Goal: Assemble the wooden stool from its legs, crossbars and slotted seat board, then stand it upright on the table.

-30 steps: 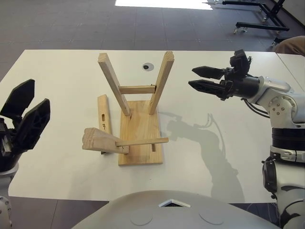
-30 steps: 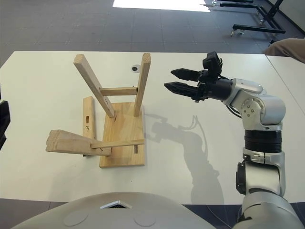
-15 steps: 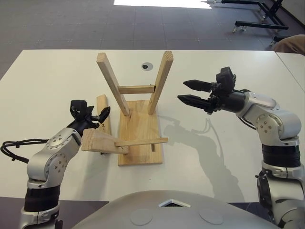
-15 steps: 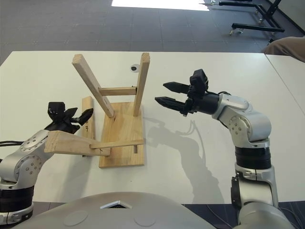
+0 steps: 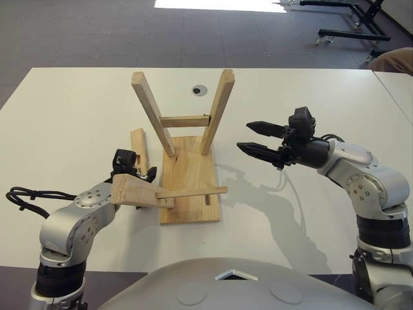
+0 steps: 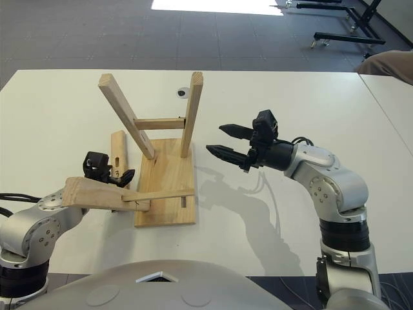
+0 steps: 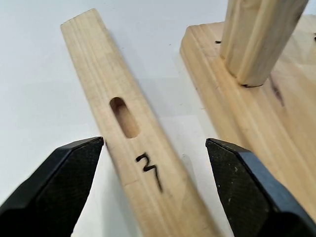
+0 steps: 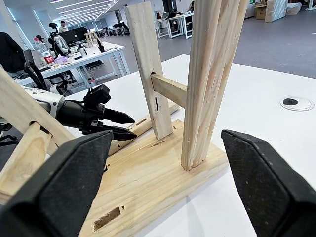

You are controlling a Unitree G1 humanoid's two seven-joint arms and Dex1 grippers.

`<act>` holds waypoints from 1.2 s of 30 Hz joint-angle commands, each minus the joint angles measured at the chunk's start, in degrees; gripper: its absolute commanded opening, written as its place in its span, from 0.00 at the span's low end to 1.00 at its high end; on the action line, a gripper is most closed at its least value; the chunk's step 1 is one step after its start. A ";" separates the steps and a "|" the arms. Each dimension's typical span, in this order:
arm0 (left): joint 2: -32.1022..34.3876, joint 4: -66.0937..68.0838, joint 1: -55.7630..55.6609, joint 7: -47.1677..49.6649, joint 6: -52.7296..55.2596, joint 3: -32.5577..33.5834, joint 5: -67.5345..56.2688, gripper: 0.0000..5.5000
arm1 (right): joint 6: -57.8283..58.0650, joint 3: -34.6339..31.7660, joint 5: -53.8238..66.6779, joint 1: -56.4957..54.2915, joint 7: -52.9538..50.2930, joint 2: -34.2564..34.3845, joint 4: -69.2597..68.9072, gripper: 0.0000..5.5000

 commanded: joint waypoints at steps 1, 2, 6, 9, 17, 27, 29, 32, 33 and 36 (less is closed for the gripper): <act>1.74 2.47 2.74 -2.29 -1.27 2.24 2.87 0.69 | -0.80 0.11 -0.63 0.53 -0.31 -0.65 -1.13 0.74; 1.86 2.91 3.04 -3.24 -1.67 2.55 3.17 0.69 | -0.78 0.04 -0.47 0.50 -0.54 -0.52 -1.20 0.74; 1.63 5.36 2.99 -6.11 -3.41 2.96 4.19 0.66 | -1.12 0.15 -0.43 0.28 -1.15 -0.23 -1.20 0.74; -1.70 8.37 3.47 -8.89 -7.83 6.46 2.45 0.58 | -1.43 0.40 -0.53 -0.11 -1.33 0.01 -0.96 0.74; -2.14 13.72 5.86 -13.95 -13.20 7.39 4.50 0.37 | -2.25 0.98 -0.37 -1.18 -1.30 -0.04 -0.49 0.74; 0.76 19.12 0.19 -17.56 -31.43 14.90 9.39 0.37 | -3.35 -1.34 0.69 -4.78 -2.62 1.46 2.02 0.74; 1.22 20.20 -5.30 -18.25 -40.94 20.32 8.55 0.37 | -2.29 -5.00 4.77 -7.86 -3.88 2.55 3.75 0.74; 5.99 18.90 -15.45 -22.07 -48.49 22.88 7.59 0.37 | 1.50 -10.80 15.52 -14.28 -5.34 3.01 5.59 0.74; 7.18 17.85 -20.12 -24.75 -49.21 22.98 4.39 0.37 | 2.56 -12.23 19.40 -17.06 -6.03 3.35 6.13 0.74; 7.98 15.17 -30.61 -35.09 -46.28 21.63 -10.65 0.37 | 3.75 -13.20 27.51 -24.79 -8.51 6.34 8.30 0.74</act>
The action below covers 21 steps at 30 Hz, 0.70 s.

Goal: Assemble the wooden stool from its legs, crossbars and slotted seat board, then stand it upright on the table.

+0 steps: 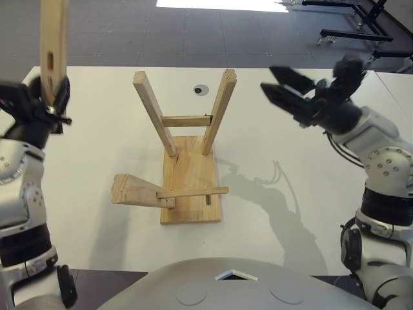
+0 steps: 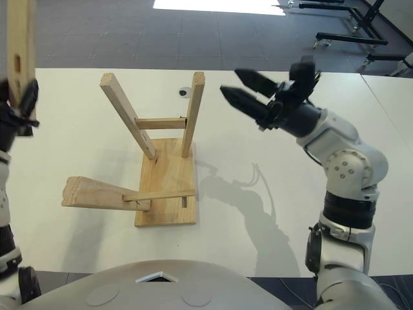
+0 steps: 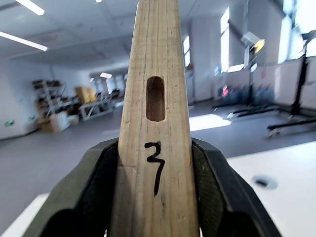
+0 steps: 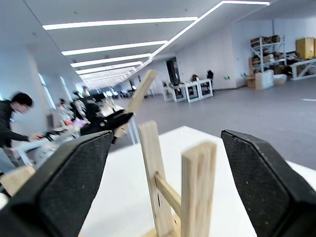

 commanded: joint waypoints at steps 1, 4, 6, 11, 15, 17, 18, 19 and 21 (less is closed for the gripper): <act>2.16 -4.71 -11.45 -13.09 2.90 -3.01 -15.76 0.37 | 1.67 -0.41 8.87 -9.69 -2.92 4.11 2.18 0.74; 1.29 -7.11 -16.50 -20.23 10.59 -5.85 -32.88 0.37 | 0.98 2.15 10.91 -14.00 -1.57 7.34 2.40 0.74; 0.73 -5.91 -17.01 -23.37 14.34 -8.28 -37.76 0.37 | -0.97 3.95 8.82 -15.56 0.47 8.66 2.54 0.74; 0.23 -2.49 -15.89 -26.65 19.17 -13.04 -38.48 0.37 | -4.07 7.22 5.22 -17.91 3.34 10.74 1.98 0.74; -0.02 -3.09 -14.36 -28.85 20.02 -15.07 -37.07 0.37 | -5.22 8.75 4.61 -19.81 3.61 12.52 1.33 0.74; -0.01 -3.88 -14.00 -29.34 20.61 -15.43 -37.45 0.37 | -5.78 9.12 4.18 -20.93 3.43 13.52 2.63 0.74; 0.00 -4.23 -13.94 -29.58 20.73 -15.85 -37.14 0.37 | -5.86 9.06 4.25 -21.28 3.29 13.97 3.22 0.74; -0.06 -4.43 -13.92 -29.69 21.00 -16.17 -36.97 0.37 | -5.89 8.87 4.59 -21.52 3.19 14.42 3.65 0.74; -0.16 -4.55 -13.95 -29.91 21.48 -16.61 -36.87 0.37 | -5.61 8.47 5.67 -21.91 2.92 15.28 4.13 0.74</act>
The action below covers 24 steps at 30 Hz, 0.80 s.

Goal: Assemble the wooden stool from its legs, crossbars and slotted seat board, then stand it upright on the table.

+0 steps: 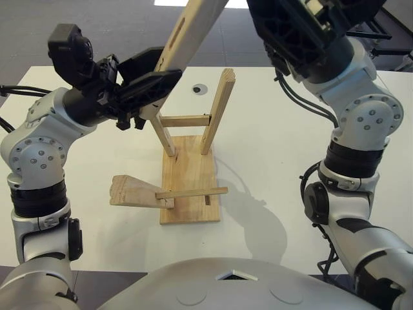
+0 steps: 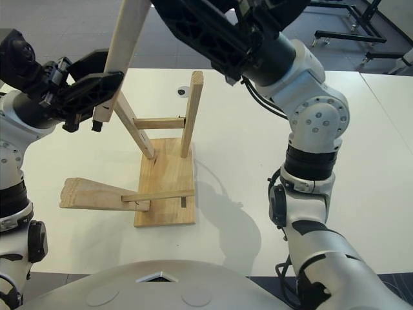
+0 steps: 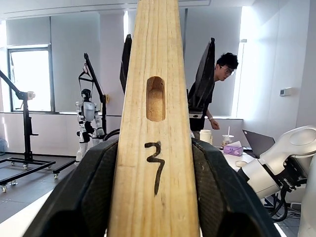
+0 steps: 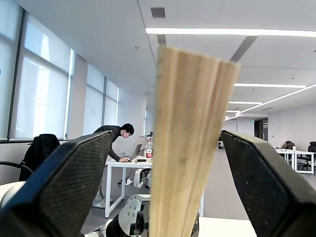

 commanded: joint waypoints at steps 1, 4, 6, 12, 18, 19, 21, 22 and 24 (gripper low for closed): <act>0.04 -0.83 -0.12 -0.48 1.32 -1.19 0.54 0.37 | -0.01 -0.24 1.17 -1.74 -0.45 1.61 0.93 0.74; -0.11 -0.75 -0.20 -0.23 1.68 -1.40 0.48 0.37 | 0.30 0.07 1.42 -1.59 -0.26 2.35 0.68 0.68; -0.17 -0.60 -0.17 -0.09 1.86 -1.27 0.45 0.37 | 0.58 -0.04 1.85 -1.29 0.04 2.45 0.45 0.62; -0.10 -0.74 0.73 0.12 2.63 -0.79 -0.04 0.37 | 0.82 0.11 2.59 -1.91 -1.18 3.00 -0.23 0.37; -0.35 -1.24 0.94 1.80 3.02 0.28 -1.32 0.37 | -0.45 -0.73 1.95 -1.09 -1.64 3.19 -0.75 0.37; -0.42 -1.00 0.89 2.47 2.95 0.47 -1.03 0.42 | -1.07 -0.89 1.17 -0.84 -1.62 3.02 -0.84 0.37; -0.27 -0.58 0.89 3.39 2.92 0.73 -0.51 0.49 | -1.14 -0.88 -0.16 -0.35 -0.94 1.40 -1.93 0.37; -0.17 -0.58 1.01 4.07 2.83 1.33 -0.68 0.53 | -1.05 -1.20 -0.15 -0.27 -0.96 0.91 -2.48 0.37; 0.47 -0.32 1.20 5.49 2.34 3.74 -1.11 0.58 | -0.88 -1.72 -0.32 0.43 -0.45 -0.46 -3.41 0.37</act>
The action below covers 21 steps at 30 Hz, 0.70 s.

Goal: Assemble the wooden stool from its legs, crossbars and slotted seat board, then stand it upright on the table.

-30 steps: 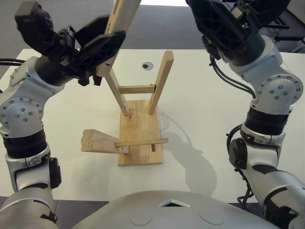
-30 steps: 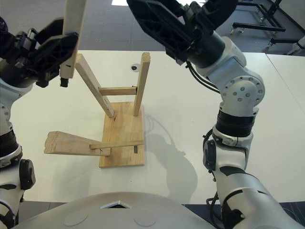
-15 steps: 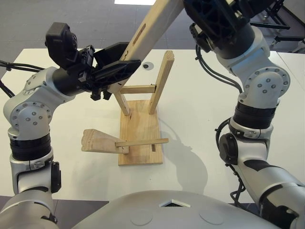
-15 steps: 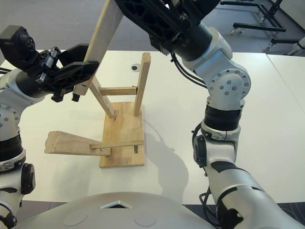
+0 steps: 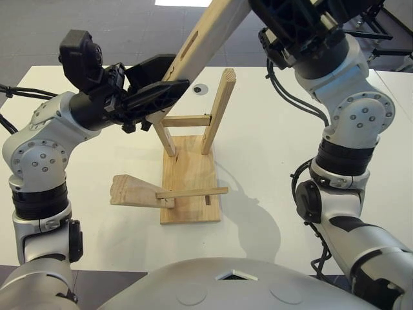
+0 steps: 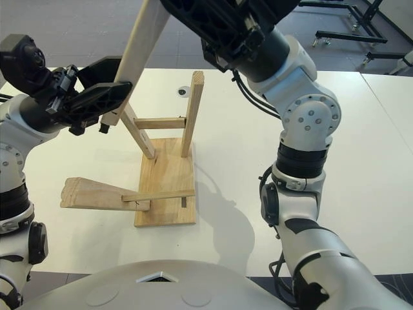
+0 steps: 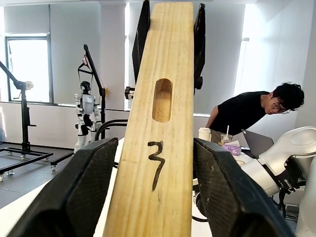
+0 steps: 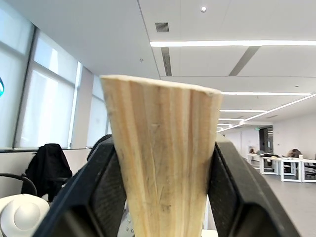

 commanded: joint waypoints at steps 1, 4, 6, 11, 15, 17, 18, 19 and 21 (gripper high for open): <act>1.07 0.41 0.65 2.51 -0.19 4.26 -0.46 0.61 | -0.25 -1.11 -0.48 1.12 0.97 -2.59 -2.25 0.37; 3.22 0.08 1.53 3.76 -0.20 9.92 -2.05 0.71 | 0.09 -2.18 -0.97 2.96 2.18 -5.57 -2.65 0.37; 6.04 -1.37 4.34 3.54 0.54 14.78 -3.37 0.75 | -1.71 -3.88 -2.41 5.28 2.40 -7.44 -3.85 0.37; 11.36 -8.67 19.48 0.49 5.75 27.85 -11.64 0.84 | 0.88 -8.40 -2.05 16.52 10.22 -17.13 -5.95 0.37; 13.69 -13.97 32.02 -0.94 10.73 35.29 -20.95 0.84 | -2.06 -9.79 -7.84 30.34 15.13 -21.28 -9.25 0.37; 14.12 -15.69 35.90 -1.00 11.74 36.59 -23.43 0.84 | -3.06 -10.43 -9.26 35.64 17.16 -22.54 -10.70 0.37; 14.35 -16.27 37.56 -1.11 11.96 37.23 -24.61 0.84 | -3.51 -10.59 -9.65 37.39 17.89 -22.91 -11.25 0.37; 14.55 -17.02 39.45 -1.65 12.35 37.94 -25.36 0.84 | -3.92 -10.70 -9.90 38.60 18.25 -23.03 -11.80 0.37; 14.98 -18.58 42.88 -3.34 13.37 38.33 -25.94 0.84 | -4.25 -11.04 -9.40 39.56 17.42 -22.79 -12.68 0.37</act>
